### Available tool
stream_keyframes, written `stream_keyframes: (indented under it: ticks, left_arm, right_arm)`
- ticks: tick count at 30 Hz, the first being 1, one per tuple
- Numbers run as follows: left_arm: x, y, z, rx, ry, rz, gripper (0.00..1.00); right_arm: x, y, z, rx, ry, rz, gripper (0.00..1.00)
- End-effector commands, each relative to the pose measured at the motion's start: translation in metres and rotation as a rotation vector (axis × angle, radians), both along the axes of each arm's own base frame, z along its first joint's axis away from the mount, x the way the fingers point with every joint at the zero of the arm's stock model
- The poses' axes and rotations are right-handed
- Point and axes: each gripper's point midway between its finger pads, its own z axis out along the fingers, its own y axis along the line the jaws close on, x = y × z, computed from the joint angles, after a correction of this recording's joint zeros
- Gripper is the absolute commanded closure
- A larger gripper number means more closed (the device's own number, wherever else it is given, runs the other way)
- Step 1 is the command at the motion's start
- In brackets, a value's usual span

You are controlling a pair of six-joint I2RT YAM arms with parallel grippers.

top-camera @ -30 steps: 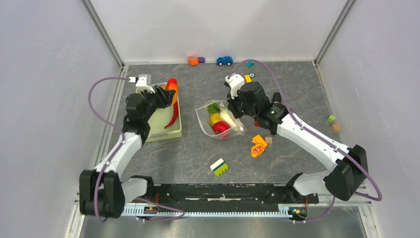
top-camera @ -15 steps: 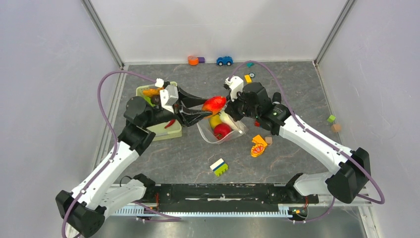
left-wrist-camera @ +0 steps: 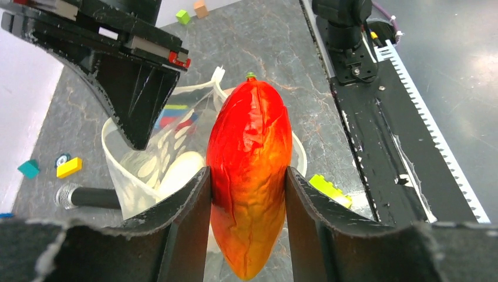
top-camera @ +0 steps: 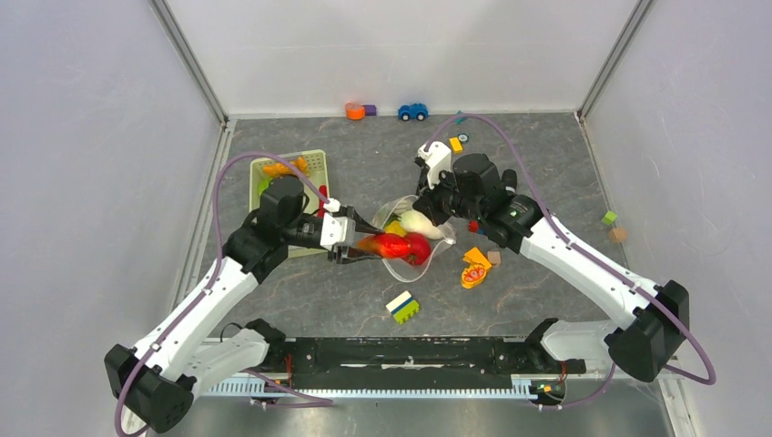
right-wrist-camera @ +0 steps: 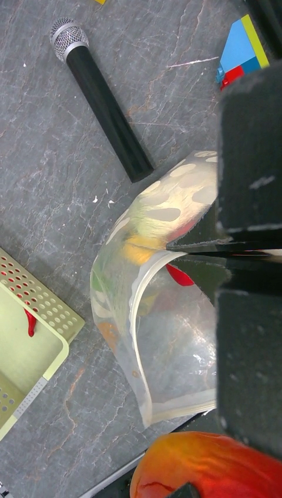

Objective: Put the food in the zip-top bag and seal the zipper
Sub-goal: Place the fake fruit in the zipper food storage bag.

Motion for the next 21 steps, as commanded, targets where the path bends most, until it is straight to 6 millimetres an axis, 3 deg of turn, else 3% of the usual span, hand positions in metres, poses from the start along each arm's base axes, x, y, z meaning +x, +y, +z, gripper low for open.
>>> stream_keyframes:
  ticks: [1, 7, 12, 16, 21]
  left_arm:
    - [-0.001, -0.01, 0.017, -0.056, -0.055, -0.077, 0.89]
    - [0.018, -0.032, 0.031, -0.05, 0.137, -0.071, 0.96]
    - [0.006, -0.051, 0.038, -0.103, 0.206, -0.183, 0.98]
    - [0.014, -0.053, 0.024, -0.067, 0.189, -0.142, 0.98]
    - [0.03, -0.043, -0.006, 0.041, 0.097, -0.035, 0.86]
  right_arm:
    - [0.002, 0.006, 0.017, 0.047, -0.049, 0.018, 1.0]
    - [0.004, 0.006, 0.015, 0.053, -0.031, -0.013, 1.0]
    - [0.005, 0.005, 0.016, 0.062, -0.032, -0.027, 1.0]
    - [0.005, 0.004, 0.017, 0.064, -0.038, -0.03, 1.0]
    - [0.006, 0.003, 0.018, 0.064, -0.044, -0.035, 1.0]
